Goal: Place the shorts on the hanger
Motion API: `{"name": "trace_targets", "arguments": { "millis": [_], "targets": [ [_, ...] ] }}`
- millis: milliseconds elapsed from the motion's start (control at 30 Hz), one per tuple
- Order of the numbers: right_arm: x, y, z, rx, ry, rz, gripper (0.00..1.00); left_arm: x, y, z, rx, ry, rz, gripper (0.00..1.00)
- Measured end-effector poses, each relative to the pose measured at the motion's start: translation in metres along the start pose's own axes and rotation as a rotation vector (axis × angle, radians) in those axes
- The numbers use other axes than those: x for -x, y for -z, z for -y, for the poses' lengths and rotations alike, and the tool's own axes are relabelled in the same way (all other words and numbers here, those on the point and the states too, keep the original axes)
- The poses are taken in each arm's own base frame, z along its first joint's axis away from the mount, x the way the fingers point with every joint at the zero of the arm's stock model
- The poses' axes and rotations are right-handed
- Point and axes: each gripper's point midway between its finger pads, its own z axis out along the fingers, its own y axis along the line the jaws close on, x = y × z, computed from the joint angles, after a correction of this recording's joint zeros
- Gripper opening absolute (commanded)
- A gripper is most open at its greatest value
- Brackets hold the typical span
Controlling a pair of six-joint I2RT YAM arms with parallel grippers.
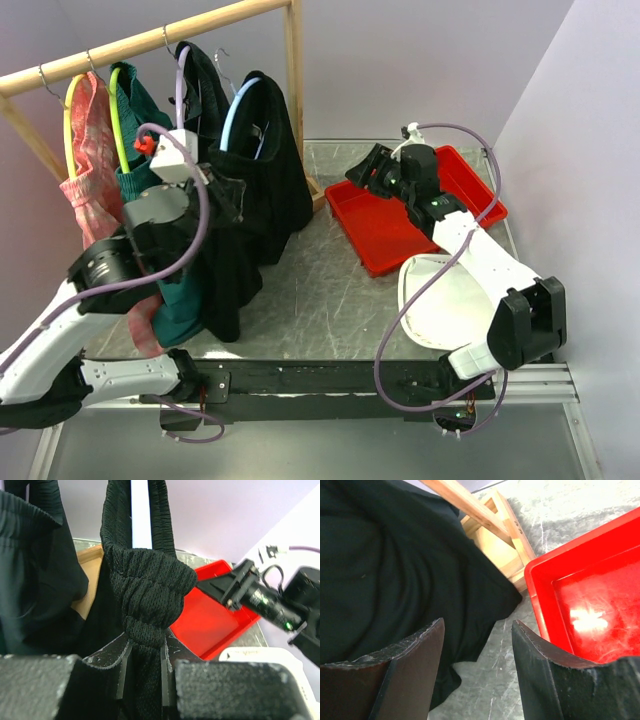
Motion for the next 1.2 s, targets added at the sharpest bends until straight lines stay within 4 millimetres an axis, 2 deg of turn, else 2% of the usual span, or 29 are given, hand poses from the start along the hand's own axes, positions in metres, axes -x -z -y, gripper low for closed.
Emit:
{"name": "trace_targets", "arguments": {
  "millis": [300,533,800,967,1200],
  "targets": [
    [-0.001,0.011,-0.013,0.03,0.017,0.008,0.63,0.008,-0.022,0.008,0.064,0.056,0.07,0.01],
    [-0.003,0.017,-0.027,0.058,0.03,0.01,0.63,0.027,-0.034,0.021,0.075,0.06,0.128,0.01],
    [-0.005,0.02,-0.028,0.054,0.036,0.006,0.63,0.048,-0.044,0.032,0.102,0.022,0.17,0.01],
    [-0.001,0.025,-0.031,0.059,0.04,0.019,0.63,0.051,-0.052,0.027,0.132,-0.008,0.168,0.01],
    [0.002,0.028,-0.034,0.068,0.042,0.026,0.63,0.055,-0.07,0.003,0.19,-0.051,0.16,0.01]
  ]
}}
